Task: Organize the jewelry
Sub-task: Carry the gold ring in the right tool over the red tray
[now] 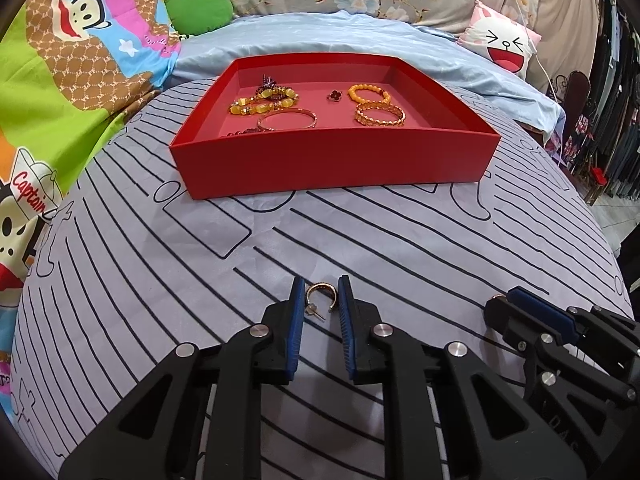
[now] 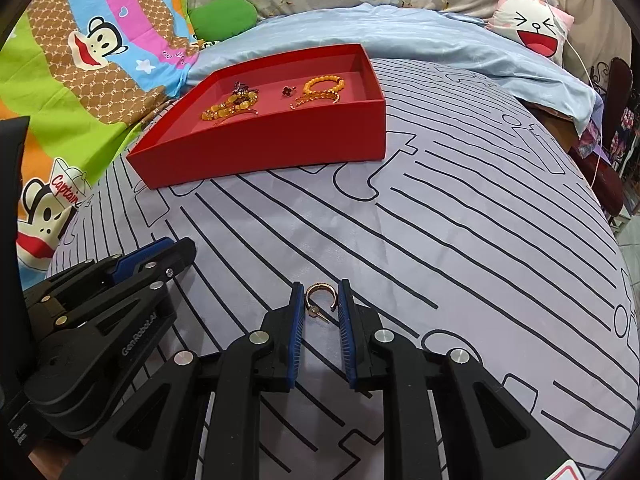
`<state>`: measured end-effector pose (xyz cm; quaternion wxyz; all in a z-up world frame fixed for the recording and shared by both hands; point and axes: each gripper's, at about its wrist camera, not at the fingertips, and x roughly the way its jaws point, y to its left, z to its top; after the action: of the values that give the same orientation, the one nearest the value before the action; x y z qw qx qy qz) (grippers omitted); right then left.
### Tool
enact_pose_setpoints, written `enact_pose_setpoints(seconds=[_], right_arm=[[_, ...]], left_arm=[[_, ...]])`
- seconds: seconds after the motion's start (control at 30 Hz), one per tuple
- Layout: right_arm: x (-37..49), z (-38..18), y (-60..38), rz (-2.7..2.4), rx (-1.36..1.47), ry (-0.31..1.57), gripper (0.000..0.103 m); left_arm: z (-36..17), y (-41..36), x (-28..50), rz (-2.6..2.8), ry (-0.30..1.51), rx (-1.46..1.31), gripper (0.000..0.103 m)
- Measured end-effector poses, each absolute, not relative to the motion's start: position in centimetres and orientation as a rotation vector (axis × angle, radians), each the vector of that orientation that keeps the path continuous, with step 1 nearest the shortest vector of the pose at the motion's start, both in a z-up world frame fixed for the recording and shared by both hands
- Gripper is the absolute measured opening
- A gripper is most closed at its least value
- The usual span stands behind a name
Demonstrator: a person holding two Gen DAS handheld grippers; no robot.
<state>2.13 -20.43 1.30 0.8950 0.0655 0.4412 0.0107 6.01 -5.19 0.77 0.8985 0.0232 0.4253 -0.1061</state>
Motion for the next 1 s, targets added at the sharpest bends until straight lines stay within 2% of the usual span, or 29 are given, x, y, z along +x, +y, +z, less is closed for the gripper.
enact_pose_setpoints(seconds=[0.47, 1.0], right_arm=[[3.5, 3.6, -18.3, 0.091, 0.122, 0.876, 0.016], [10.1, 9.2, -17.1, 0.126, 0.069, 0.748, 0.017]], left_arm=[[2.7, -3.8, 6.6, -0.207, 0.884, 0.01, 0.016], [7.7, -3.0, 12.7, -0.191, 0.786, 0.012, 0.016]])
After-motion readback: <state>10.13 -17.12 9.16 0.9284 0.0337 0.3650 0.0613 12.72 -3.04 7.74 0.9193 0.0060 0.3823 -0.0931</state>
